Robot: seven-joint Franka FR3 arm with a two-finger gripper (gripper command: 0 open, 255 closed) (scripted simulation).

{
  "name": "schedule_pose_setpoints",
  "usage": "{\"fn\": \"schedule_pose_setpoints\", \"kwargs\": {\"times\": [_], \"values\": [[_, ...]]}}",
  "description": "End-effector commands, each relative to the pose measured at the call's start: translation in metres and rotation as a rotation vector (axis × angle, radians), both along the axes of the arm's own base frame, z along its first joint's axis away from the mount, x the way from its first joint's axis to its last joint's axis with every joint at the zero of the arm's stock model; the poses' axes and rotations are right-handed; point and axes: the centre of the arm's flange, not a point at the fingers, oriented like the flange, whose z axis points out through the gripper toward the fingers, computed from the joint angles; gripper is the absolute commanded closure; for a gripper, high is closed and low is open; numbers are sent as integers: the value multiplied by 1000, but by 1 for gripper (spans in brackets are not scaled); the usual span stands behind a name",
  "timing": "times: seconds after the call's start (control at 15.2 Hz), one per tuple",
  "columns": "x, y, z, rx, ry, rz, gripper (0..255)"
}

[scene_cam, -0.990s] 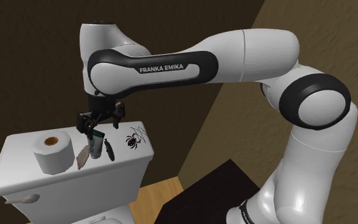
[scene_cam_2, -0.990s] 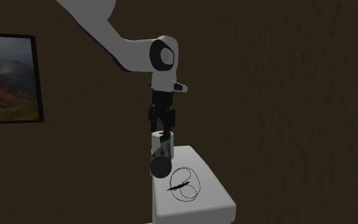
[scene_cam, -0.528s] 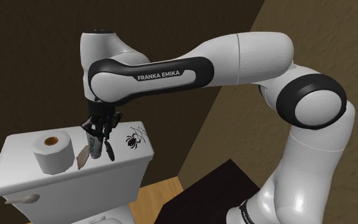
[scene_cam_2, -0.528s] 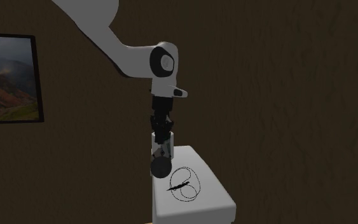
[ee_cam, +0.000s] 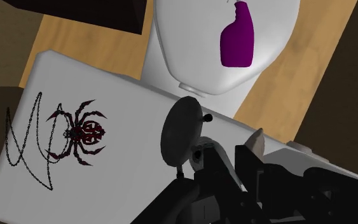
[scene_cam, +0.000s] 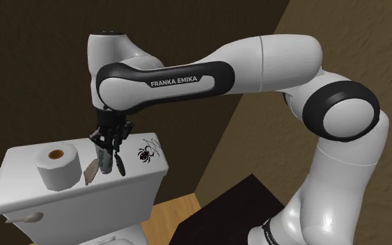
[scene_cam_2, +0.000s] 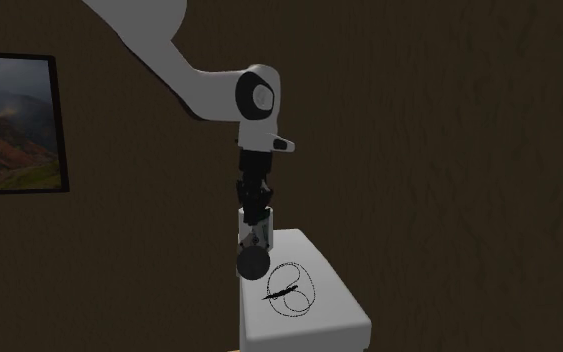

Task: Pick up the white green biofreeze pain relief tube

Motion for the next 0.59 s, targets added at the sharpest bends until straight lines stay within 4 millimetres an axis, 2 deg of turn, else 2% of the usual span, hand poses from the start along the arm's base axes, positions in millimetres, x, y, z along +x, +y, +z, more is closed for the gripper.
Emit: {"fn": "schedule_pose_setpoints", "kwargs": {"times": [0.0, 0.53], "values": [[-1, 0, 8, 0, 0, 0, 255], [0, 0, 50, 0, 0, 0, 255]]}}
